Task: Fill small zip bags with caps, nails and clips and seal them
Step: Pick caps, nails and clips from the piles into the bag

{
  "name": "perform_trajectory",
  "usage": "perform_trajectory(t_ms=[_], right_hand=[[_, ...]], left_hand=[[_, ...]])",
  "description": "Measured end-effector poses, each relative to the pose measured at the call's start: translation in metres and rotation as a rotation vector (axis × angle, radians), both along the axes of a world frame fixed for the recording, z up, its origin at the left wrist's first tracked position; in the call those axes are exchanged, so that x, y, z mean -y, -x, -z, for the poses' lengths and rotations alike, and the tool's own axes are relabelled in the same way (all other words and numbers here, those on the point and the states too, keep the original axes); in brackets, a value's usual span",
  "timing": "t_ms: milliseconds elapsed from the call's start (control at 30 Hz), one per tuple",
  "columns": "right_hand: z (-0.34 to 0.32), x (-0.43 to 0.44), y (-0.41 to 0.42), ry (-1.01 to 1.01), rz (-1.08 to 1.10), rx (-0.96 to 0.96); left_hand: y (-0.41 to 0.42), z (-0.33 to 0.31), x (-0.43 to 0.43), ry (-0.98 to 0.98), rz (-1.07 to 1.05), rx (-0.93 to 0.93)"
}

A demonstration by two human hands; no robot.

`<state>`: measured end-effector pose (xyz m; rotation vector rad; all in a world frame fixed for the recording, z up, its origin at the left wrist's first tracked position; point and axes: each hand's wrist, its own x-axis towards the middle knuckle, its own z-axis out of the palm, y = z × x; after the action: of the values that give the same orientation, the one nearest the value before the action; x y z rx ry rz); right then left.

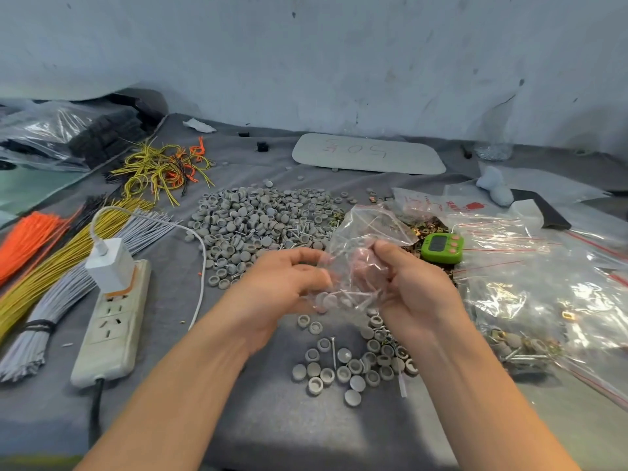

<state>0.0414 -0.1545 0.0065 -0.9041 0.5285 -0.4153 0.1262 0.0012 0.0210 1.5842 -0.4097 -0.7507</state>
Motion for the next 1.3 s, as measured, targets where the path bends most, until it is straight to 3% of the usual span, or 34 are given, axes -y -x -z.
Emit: perform_trajectory(t_ms=[200,367,433,500,533,600,633,700,767,933,1067,1167,1233,1300], right_hand=[[-0.002,-0.005,0.002,0.102,-0.083,0.000],[-0.003,-0.012,0.008,0.538,-0.140,-0.165],[-0.001,-0.018,0.007,0.640,-0.154,-0.238],[0.002,-0.025,0.004,0.658,-0.139,-0.300],[0.003,-0.028,0.002,0.663,-0.121,-0.325],[0.005,-0.033,-0.002,0.684,-0.098,-0.344],[0.006,-0.035,-0.003,0.692,-0.098,-0.343],[0.006,-0.036,-0.003,0.686,-0.123,-0.312],[0.004,-0.036,-0.001,0.668,-0.165,-0.267],[-0.001,-0.035,-0.004,0.523,-0.107,-0.263],[-0.002,-0.027,-0.003,0.859,-0.144,-0.452],[-0.003,-0.024,-0.005,1.042,-0.022,-0.504],[-0.004,-0.021,-0.007,0.922,-0.041,-0.464],[-0.003,-0.018,-0.006,0.807,-0.195,-0.413]], left_hand=[[-0.008,-0.002,-0.006,-0.016,-0.230,0.104],[-0.006,0.001,-0.005,-0.404,-0.405,0.495],[-0.005,0.001,-0.009,-0.477,-0.519,0.680],[-0.002,-0.001,-0.011,-0.427,-0.590,0.856],[-0.004,-0.001,-0.011,-0.351,-0.546,0.872],[-0.007,0.000,-0.013,-0.209,-0.272,0.727],[-0.006,0.001,-0.013,-0.242,-0.113,0.675],[-0.004,0.007,-0.010,-0.476,0.102,0.741],[-0.003,0.014,-0.004,-0.589,0.101,0.793],[-0.010,0.024,0.001,-0.425,-0.032,0.794],[0.002,0.022,0.004,-0.358,0.004,0.808],[0.005,0.019,0.007,-0.356,-0.015,0.796],[0.007,0.019,0.009,-0.351,0.001,0.801],[0.011,0.020,0.012,-0.342,0.045,0.814]])
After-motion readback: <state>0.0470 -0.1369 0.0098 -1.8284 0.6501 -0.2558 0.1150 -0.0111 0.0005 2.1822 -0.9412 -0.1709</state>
